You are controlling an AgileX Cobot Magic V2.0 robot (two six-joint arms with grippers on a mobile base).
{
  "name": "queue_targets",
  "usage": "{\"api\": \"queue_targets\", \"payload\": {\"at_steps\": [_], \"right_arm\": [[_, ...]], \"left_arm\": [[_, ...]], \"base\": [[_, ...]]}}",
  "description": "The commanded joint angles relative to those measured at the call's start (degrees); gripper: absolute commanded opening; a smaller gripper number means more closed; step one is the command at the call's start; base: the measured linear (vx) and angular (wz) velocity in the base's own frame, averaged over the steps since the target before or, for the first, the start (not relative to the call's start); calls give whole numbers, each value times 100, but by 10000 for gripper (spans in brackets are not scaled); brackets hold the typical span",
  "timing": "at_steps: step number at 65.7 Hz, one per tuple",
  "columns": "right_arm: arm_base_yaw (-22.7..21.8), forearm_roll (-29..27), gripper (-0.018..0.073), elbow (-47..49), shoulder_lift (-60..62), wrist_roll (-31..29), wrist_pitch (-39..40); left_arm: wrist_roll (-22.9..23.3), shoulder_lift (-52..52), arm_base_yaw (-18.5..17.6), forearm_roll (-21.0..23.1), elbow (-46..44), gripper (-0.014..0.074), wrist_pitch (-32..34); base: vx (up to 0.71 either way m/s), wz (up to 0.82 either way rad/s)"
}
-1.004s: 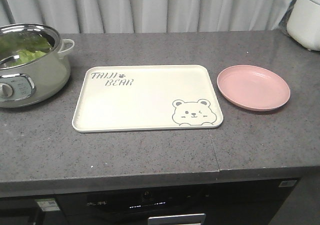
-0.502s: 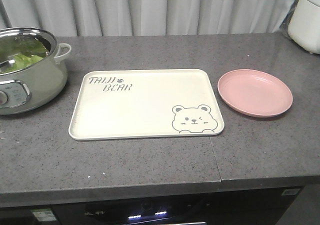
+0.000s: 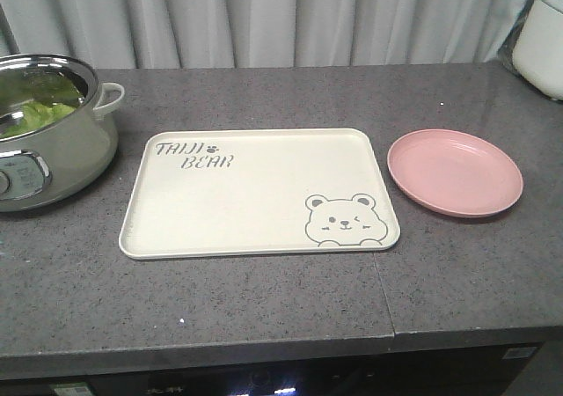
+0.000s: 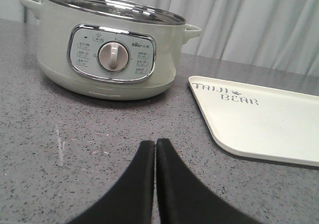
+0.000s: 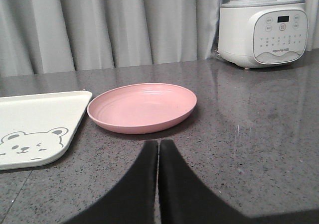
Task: Transfer vegetables to tray and serve
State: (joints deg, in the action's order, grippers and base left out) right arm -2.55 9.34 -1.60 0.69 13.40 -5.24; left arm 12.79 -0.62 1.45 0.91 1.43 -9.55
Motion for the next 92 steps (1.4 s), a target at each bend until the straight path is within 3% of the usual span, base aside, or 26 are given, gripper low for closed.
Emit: {"api": "queue_targets", "payload": {"at_steps": [1, 92], "right_arm": [[-30, 73, -2, -90, 42, -18, 440], [-30, 73, -2, -90, 42, -18, 440]], "left_arm": [[42, -9, 23, 6, 156, -6, 412], [42, -9, 23, 6, 156, -6, 412]], "base": [[3, 0], [2, 1]]}}
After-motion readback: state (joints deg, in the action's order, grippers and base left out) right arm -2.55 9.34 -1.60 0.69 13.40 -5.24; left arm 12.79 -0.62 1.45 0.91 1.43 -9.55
